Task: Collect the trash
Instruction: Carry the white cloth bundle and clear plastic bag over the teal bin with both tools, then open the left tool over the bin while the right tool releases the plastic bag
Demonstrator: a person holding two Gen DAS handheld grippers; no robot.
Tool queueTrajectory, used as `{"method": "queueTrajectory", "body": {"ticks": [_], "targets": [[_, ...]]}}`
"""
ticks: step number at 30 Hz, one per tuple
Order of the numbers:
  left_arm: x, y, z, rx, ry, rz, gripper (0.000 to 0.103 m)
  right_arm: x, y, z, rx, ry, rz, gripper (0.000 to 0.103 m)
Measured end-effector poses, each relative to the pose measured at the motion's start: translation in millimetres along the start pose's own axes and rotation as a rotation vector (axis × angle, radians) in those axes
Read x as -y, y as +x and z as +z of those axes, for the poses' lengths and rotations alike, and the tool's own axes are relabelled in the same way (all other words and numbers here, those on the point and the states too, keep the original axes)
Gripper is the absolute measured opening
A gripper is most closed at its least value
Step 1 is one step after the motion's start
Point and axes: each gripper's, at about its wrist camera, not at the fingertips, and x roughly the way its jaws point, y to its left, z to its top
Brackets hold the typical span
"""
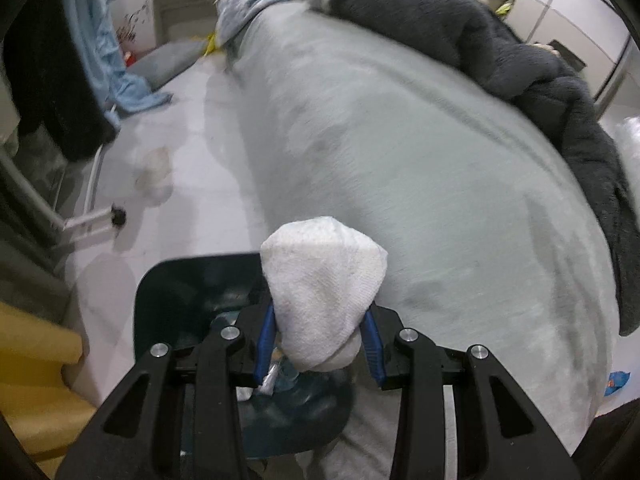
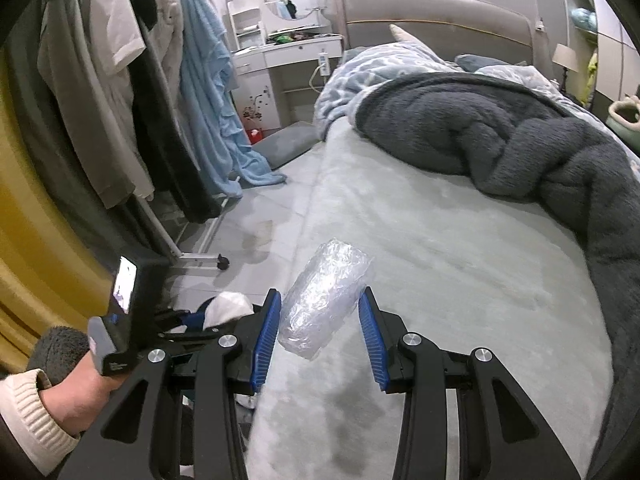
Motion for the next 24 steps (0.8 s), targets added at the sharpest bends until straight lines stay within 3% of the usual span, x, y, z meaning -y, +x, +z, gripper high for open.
{"method": "queueTrajectory", "body": {"ticks": [2, 6, 17, 19, 21, 24], "targets": [[-12.7, 5.3, -4.6, -0.035, -0.028, 0.032, 0.040, -10.0, 6.3, 2.2, -0.004, -0.006, 0.019, 0.041], [-41.9, 13.0, -12.6, -0.094, -0.112, 0.021, 0.040, -35.6, 23.1, 4.7, -0.025, -0.036, 0.056, 0.041], [-86.0, 23.6, -28.4, -0.221, -0.185, 0.016, 0.042, -83.2, 72.3, 10.0, -0.092, -0.089, 0.132, 0.041], [-92.4, 24.1, -29.7, -0.234, -0.198, 0.005, 0.046, -86.8, 80.6, 10.3, -0.106, -0.091, 0.140, 0.041], [-98.2, 22.0, -30.6, -0.240, -0.215, -0.013, 0.061, -89.5, 90.9, 8.4, -0.125, -0.095, 0.144, 0.041], [-105.9, 8.8, -29.1, -0.216, -0.219, -0.021, 0.071, -93.8, 108.3, 4.4, -0.155, -0.103, 0.150, 0.041]]}}
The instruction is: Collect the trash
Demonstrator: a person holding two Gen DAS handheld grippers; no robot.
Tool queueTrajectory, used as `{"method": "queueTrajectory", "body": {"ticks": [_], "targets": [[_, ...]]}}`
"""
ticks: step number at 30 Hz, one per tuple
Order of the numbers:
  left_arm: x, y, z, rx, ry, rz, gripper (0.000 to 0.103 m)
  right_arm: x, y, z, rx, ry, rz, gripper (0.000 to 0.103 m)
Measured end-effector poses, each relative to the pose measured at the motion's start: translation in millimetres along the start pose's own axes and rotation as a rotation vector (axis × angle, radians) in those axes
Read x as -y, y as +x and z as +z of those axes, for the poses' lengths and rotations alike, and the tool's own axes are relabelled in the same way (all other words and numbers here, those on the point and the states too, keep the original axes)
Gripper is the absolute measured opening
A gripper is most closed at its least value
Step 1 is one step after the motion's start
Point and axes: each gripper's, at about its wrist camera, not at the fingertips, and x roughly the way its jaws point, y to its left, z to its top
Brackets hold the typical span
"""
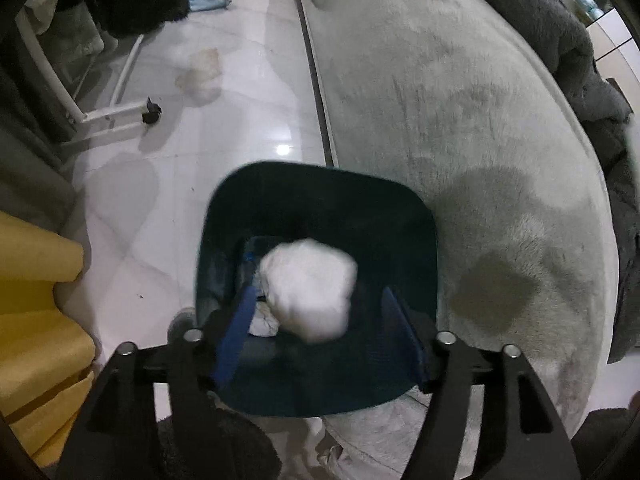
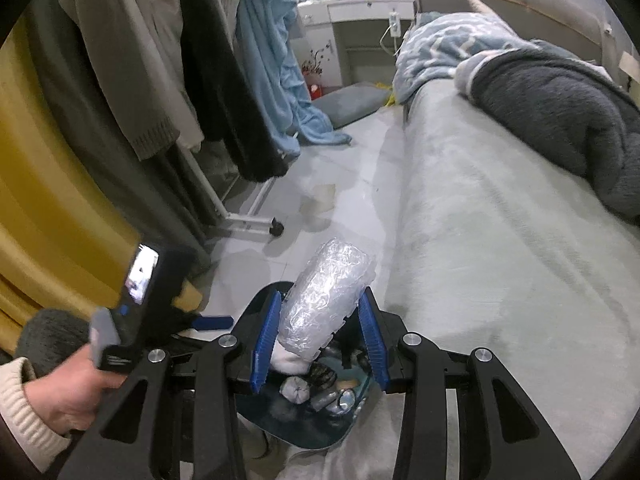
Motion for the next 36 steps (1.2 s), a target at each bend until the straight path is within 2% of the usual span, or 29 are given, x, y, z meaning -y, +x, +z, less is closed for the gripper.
{"method": "queueTrajectory", "body": {"ticks": [3, 7, 12, 19, 24, 30, 31, 32, 33, 35, 36], "targets": [[-4.7, -11.9, 1.6, 0.031, 0.003, 0.012, 0.079, -5.9, 22.8, -4.1, -0.046, -0.015, -0.004, 0.041], [-16.3, -30.6, 6.7, 0.082, 0.000, 0.027, 0.084, -10.3, 45.5, -8.1, -0.093, -0.025, -0.010, 0.041], [-26.9, -59.6, 10.4, 0.185, 0.018, 0.037, 0.090, -11.9, 79.6, -15.5, -0.165, -0.024, -0.021, 0.041], [-34.7, -85.2, 12.6, 0.290, 0.031, 0.029, 0.092, -13.4, 113.7, -26.7, -0.245, -0.038, -0.047, 0.041], [-33.4, -107.1, 11.4, 0.392, 0.035, -0.017, 0.093, -20.2, 129.9, -34.4, -0.291, -0.059, -0.064, 0.041], [-22.3, -137.4, 6.0, 0.519, 0.091, -0.045, 0.094, -31.4, 139.6, -38.4, -0.324, -0.084, -0.071, 0.042], [-19.1, -143.3, 4.9, 0.546, 0.104, -0.045, 0.094, -32.5, 139.8, -38.5, -0.326, -0.087, -0.070, 0.045], [-15.9, -149.1, 3.5, 0.572, 0.117, -0.044, 0.094, -33.7, 139.1, -37.9, -0.328, -0.092, -0.071, 0.051], [-10.4, -156.8, 1.5, 0.604, 0.137, -0.018, 0.094, -34.1, 137.8, -36.2, -0.329, -0.093, -0.069, 0.055], [0.6, -167.7, -3.9, 0.662, 0.186, 0.022, 0.095, -36.2, 130.5, -29.0, -0.316, -0.092, -0.063, 0.069], [6.4, -172.8, -6.9, 0.686, 0.203, 0.024, 0.096, -37.7, 126.8, -25.9, -0.306, -0.091, -0.062, 0.071]]}}
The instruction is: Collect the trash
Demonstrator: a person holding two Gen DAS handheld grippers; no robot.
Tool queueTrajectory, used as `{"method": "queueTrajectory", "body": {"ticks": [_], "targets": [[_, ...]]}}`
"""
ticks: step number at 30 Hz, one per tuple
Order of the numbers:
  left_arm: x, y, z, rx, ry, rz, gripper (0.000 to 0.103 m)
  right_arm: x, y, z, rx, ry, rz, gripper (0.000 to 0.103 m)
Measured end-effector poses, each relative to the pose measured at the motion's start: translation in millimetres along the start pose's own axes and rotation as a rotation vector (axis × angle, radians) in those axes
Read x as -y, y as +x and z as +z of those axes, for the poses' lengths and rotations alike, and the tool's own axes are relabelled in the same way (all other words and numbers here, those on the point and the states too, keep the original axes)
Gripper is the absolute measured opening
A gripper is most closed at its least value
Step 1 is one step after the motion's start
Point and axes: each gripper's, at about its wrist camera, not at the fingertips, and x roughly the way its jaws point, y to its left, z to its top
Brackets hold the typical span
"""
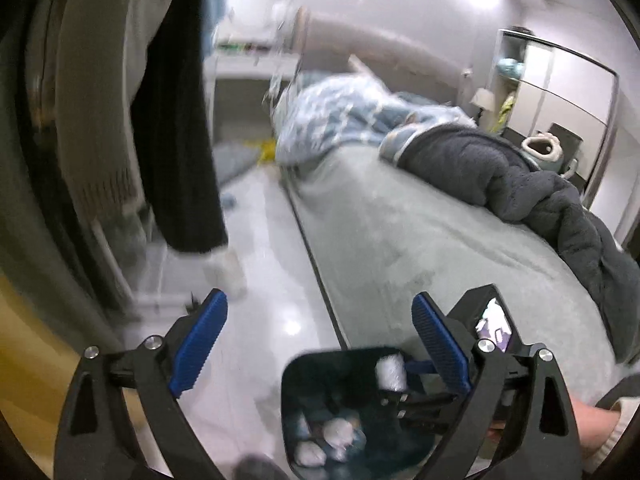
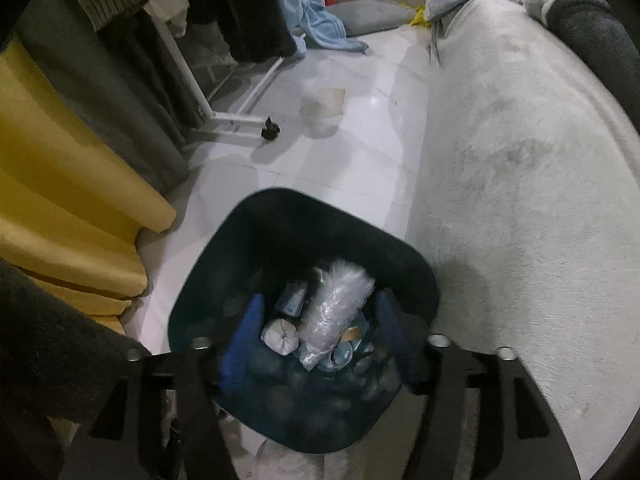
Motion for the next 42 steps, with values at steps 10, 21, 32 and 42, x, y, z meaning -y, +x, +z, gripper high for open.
{"method": "queueTrajectory", "body": {"ticks": [10, 21, 32, 42], "targets": [[46.7, -50.5, 12.6, 0.164, 0.084, -0.019, 0.099, 19.8, -113.5, 0.0, 0.245, 0.046, -0.100, 0.093], [88.0, -83.1, 11.9, 0.231, 0.083, -0.067, 0.100, 67.1, -232.1, -59.7, 0.502, 0.195, -0.279, 0.100], [122.1, -78.4, -9.9, 0.194, 0.076, -0.103, 0.100, 109.5, -292.2, -175.4, 0.644, 0.337, -0.429, 0.100], [156.6, -76.9, -39.4, 0.196, 0.167, -0.116, 0.100, 104.4, -293.3, -222.8, 0.733, 0.372, -0.425, 0.100]]}}
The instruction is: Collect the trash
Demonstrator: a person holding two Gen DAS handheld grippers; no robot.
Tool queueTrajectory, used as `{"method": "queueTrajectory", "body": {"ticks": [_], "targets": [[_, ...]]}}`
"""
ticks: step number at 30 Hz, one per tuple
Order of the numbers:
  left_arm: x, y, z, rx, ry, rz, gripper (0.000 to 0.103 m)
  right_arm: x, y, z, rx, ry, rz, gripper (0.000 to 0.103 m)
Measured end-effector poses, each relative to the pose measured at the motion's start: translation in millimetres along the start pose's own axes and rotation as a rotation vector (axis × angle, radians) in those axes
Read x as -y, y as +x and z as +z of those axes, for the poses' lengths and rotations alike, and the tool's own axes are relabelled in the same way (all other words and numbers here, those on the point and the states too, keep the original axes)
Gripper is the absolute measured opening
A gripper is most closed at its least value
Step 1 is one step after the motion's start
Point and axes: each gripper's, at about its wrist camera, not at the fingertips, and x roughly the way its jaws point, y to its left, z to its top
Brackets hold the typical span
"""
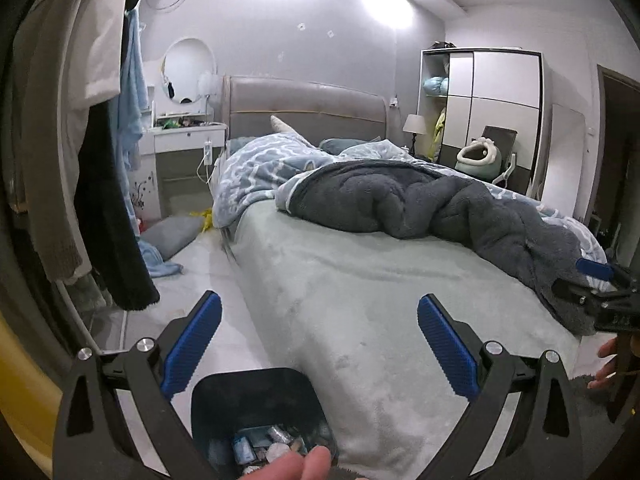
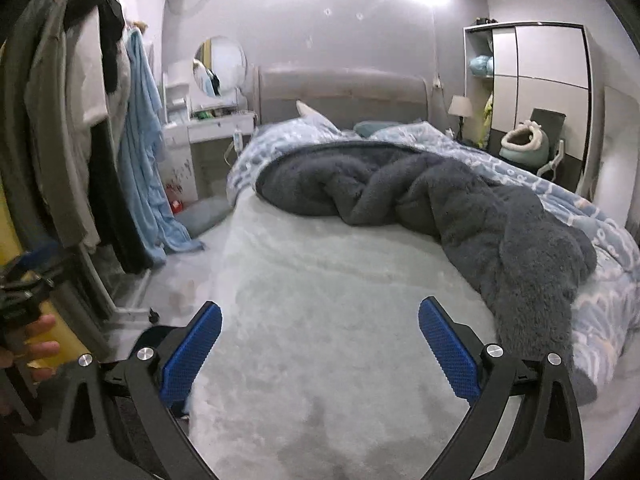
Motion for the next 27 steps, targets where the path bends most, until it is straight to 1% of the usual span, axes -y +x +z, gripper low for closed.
{"method": "queueTrajectory", "body": {"ticks": [4, 6, 10, 15, 27], "targets": [[7.1, -2.9, -1.2, 0.009, 0.031, 0.011, 0.100, -12.6, 4.5, 2.9, 0.006, -0.011, 0.033, 0.100], [8.1, -4.5, -1.3, 0.012, 0.041, 0.015, 0.100, -20.6, 4.4, -2.2, 0.013, -0.022, 0.052, 0.100], [9.6, -3.7, -1.0, 0.008, 0.045, 0.019, 0.100, -17.1, 1.1, -6.9, 0.017, -0.024, 0.056, 0.100], [12.7, -2.2, -2.0, 0.000, 0.053, 0.023, 0.100, 3.1, -8.3, -12.0, 0.020, 0.014, 0.062, 0.100], [13.2, -2.1, -2.9, 0.002, 0.059, 0.028, 0.100, 10.4, -10.0, -13.5, 0.021, 0.037, 0.070, 0.100]]}}
